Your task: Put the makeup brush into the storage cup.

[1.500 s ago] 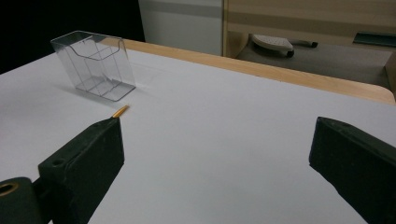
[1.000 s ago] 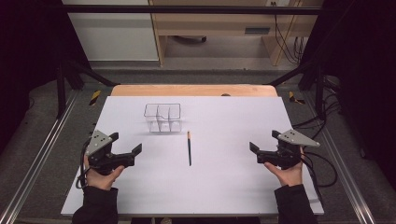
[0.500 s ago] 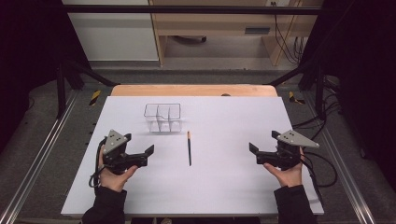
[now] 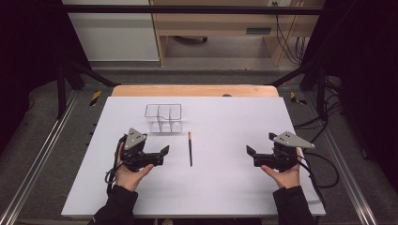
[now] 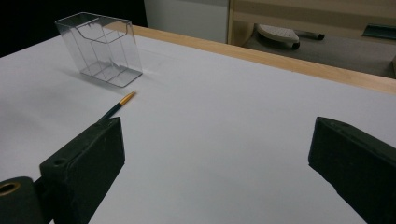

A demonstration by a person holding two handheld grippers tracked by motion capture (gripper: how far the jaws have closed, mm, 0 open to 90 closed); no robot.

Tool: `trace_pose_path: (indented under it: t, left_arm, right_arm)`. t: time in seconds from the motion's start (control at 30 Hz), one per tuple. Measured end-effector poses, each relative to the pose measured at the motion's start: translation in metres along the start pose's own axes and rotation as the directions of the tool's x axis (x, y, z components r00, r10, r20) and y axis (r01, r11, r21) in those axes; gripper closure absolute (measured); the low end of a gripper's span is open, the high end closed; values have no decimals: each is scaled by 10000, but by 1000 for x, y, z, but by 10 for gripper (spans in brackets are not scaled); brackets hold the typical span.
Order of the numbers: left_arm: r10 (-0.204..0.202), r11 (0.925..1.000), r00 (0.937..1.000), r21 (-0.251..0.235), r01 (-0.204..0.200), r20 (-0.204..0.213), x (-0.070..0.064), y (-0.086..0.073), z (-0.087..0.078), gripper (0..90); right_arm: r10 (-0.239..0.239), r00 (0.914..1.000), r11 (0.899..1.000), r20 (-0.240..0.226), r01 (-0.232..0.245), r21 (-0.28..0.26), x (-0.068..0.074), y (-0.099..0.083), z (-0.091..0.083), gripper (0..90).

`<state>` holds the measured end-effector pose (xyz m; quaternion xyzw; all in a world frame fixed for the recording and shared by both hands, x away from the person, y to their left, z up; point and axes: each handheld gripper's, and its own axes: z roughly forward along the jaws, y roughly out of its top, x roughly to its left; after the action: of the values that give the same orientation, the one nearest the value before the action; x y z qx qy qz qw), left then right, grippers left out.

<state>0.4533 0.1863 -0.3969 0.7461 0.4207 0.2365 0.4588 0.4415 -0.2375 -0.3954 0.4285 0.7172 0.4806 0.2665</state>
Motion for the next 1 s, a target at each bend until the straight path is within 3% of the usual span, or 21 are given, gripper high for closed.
trace_pose_path:
  t: [0.33,0.7,0.8,1.0]
  left_arm:
    - [235,9976,9997,646,-238,54,-15,1,34,68]
    - [52,9952,9996,977,-80,294,-27,3,65,83]
    - [-273,9943,9987,1046,228,421,-28,2,76,94]
    - [-329,9905,9988,1345,276,372,-30,-2,92,117]
  right_arm:
    - [91,10000,9998,-38,-91,-153,-1,2,-3,40]
    - [139,9999,9998,-84,-140,-149,-2,2,-3,39]
    - [174,9998,9997,-84,-176,-141,-2,2,-2,39]
    - [172,9998,9998,-73,-173,-126,-2,2,-2,39]
